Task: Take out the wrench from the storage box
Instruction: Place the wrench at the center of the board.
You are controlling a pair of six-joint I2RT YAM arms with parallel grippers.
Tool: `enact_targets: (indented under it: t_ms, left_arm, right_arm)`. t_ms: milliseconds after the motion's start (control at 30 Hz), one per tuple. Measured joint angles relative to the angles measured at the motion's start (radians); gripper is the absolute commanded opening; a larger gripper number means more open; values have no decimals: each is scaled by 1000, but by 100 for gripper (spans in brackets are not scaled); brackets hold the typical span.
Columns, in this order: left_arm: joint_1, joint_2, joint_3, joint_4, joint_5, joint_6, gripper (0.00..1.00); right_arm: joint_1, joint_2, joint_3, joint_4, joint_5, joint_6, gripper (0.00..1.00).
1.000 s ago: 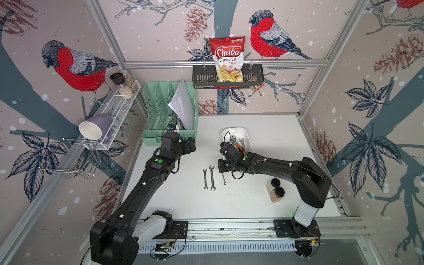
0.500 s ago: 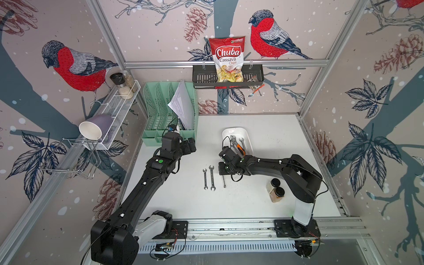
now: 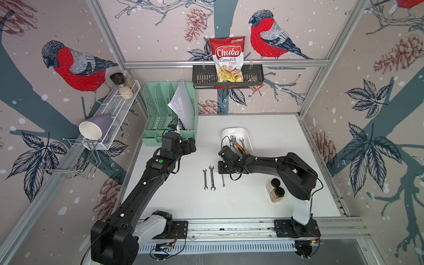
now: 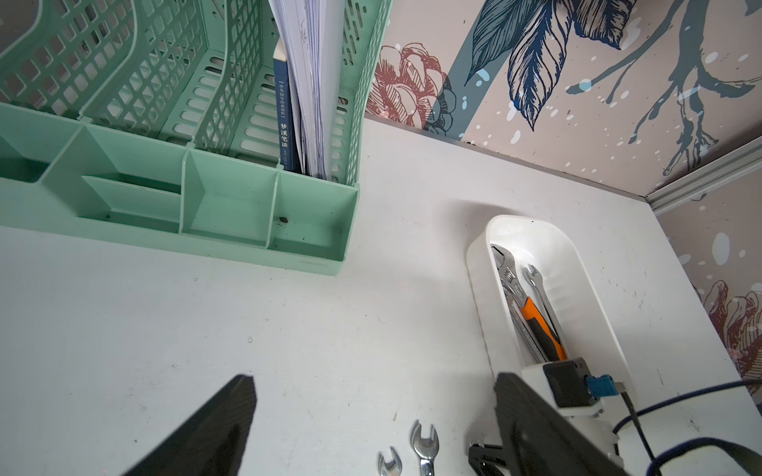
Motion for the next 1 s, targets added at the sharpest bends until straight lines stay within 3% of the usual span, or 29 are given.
enact_targets:
  t_ms: [433,767,1000]
  left_arm:
    - [0,-3,0,0,0,0,95]
    - [0,-6,0,0,-2,0,95]
    - [0,-5,0,0,-2,0,95]
  right_arm:
    - [0,-2,9,-17,21,3,23]
    - [4,-20,2,-52,42,-2,26]
    - [27,-111,-71,-60,13,-35,29]
